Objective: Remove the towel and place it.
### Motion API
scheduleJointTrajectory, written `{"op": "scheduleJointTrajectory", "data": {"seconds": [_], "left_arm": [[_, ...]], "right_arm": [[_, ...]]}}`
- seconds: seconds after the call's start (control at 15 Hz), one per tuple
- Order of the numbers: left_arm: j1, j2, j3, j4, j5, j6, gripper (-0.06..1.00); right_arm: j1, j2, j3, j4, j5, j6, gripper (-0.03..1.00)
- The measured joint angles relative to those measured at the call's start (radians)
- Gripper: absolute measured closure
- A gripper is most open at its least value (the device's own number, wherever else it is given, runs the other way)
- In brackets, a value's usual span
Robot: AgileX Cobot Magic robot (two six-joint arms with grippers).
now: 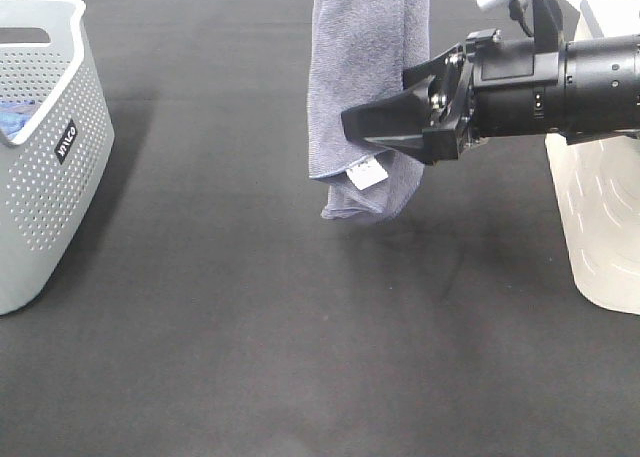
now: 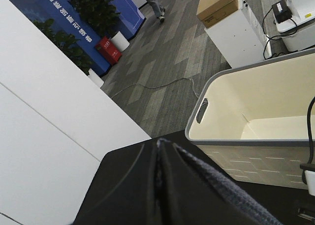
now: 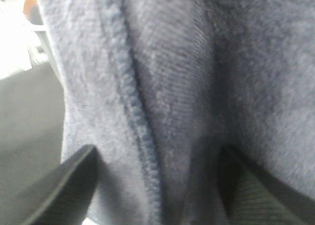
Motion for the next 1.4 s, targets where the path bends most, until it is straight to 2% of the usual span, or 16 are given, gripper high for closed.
{"op": "scheduleJointTrajectory", "data": {"seconds": [0.2,0.4,0.67,0.93,1.2,1.27,1.4], "left_arm": [[0.000,0.000,0.000,0.000,-0.020,0.002,0.94],[0.000,0.000,0.000,0.008,-0.020,0.002,0.94],[0.000,0.000,0.000,0.011,-0.020,0.003,0.94],[0.000,0.000,0.000,0.018,-0.020,0.003,0.94],[0.000,0.000,0.000,0.023,-0.020,0.003,0.94],[0.000,0.000,0.000,0.023,-0.020,0.002,0.94],[0.000,0.000,0.000,0.028,-0.021,-0.012,0.94]], "right_arm": [[0.000,0.000,0.000,-0.062,0.011,0.102,0.48],[0.000,0.000,0.000,-0.111,0.031,0.165,0.50],[0.000,-0.005,0.000,-0.124,0.033,0.178,0.58],[0.000,-0.063,0.000,-0.170,0.034,0.209,0.74],[0.000,-0.109,0.000,-0.244,0.031,0.310,0.78],[0.000,-0.125,0.000,-0.263,0.030,0.329,0.80],[0.000,-0.181,0.000,-0.331,0.011,0.396,0.93]]}}
